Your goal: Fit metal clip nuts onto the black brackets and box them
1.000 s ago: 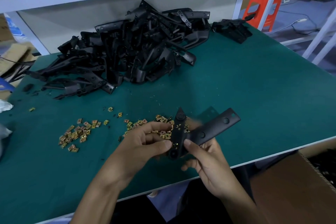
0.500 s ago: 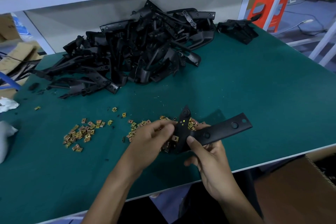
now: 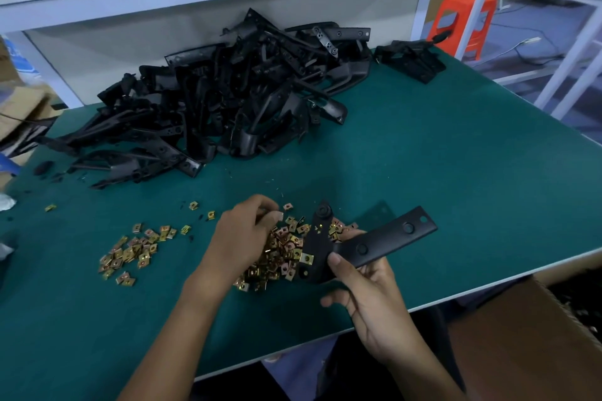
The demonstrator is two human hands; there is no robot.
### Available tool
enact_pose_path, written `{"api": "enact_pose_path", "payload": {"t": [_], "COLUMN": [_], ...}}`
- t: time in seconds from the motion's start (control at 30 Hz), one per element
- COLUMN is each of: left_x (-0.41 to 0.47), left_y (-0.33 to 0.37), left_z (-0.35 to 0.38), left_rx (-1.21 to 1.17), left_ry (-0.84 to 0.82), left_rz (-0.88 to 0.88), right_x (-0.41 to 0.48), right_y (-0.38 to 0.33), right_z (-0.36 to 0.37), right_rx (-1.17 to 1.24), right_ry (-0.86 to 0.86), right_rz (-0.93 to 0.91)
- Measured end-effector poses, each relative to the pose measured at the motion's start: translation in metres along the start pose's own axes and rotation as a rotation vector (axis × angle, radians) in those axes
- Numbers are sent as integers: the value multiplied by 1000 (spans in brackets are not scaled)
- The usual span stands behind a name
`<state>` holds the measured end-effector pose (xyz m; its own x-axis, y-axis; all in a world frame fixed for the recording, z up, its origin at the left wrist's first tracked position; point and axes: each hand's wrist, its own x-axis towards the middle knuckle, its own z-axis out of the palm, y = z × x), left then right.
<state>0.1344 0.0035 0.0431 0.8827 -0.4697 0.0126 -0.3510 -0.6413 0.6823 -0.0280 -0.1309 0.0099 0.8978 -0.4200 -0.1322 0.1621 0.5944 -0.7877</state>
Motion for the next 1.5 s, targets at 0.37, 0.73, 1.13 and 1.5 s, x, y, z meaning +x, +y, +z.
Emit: {"api": "enact_pose_path", "payload": {"t": [0.37,0.73,1.13,1.5], "left_x": [-38,-56,-53,-52], "left_y": [22,47,52,46], "left_z": [-17,-4,-4,-10], "left_rx": [-479,-956,-1124,-1025], "left_ry": [-22,-128,-166,-219], "left_rz": [-77,-185,-363,-315], "right_x": [-2,-2,-2,-3], "right_y": [-3,-2,-1,-2], "right_z": [2,-1,-2,-2], "right_rx": [20,-9,-3,-73], "right_ry": [-35,-34,-65,-63], "right_rz": [29,37,49,72]}}
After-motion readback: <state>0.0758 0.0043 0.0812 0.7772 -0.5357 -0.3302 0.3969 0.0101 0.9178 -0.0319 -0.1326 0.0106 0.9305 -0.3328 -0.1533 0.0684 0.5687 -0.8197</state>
